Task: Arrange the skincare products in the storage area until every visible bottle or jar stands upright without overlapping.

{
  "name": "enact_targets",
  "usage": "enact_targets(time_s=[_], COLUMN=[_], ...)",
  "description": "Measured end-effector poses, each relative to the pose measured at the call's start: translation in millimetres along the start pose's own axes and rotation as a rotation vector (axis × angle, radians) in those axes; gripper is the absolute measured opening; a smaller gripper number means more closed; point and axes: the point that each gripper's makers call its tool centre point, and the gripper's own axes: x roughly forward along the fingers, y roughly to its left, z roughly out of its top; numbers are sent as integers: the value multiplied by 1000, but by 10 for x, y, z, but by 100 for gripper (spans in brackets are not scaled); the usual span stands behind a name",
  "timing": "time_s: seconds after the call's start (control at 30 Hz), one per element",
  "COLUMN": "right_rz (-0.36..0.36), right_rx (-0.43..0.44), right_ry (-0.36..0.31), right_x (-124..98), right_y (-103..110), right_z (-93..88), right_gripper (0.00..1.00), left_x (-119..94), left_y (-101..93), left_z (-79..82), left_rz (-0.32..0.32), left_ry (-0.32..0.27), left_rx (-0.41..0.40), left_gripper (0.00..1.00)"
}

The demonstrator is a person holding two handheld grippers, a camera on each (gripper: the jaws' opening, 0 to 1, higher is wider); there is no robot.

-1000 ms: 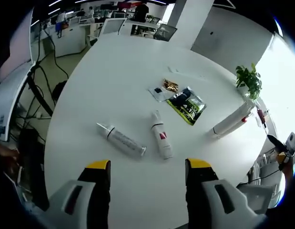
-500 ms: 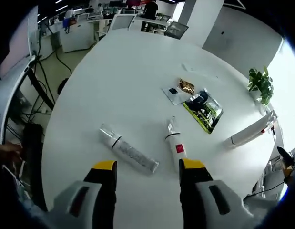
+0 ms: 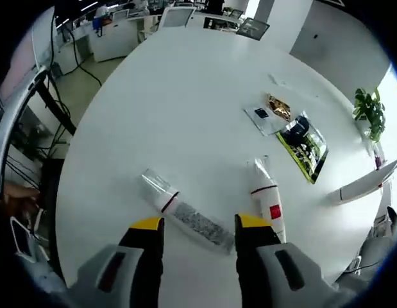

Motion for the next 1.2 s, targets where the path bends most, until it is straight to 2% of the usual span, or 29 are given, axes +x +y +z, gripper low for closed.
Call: enact_targets(time_s=[0.3,0.6,0.7,1.2], right_rz=[3,1,3,14], right_rx=[27,32,32,27], right_ry=[-17,-17,-14,-19], right_x=[-1,18,37,55], right_y=[-14,-19,-14,15], right_z=[7,7,0,25], right_gripper=[99,99,99,99], left_x=[136,159,158,162], left_y=[36,49,28,-22], left_z=[-12,-28,-25,-67], left_rz=[41,55,46,-23], left_ry=[29,38,34,66], left_rx=[51,108,137,161], left_gripper=[34,28,27,16])
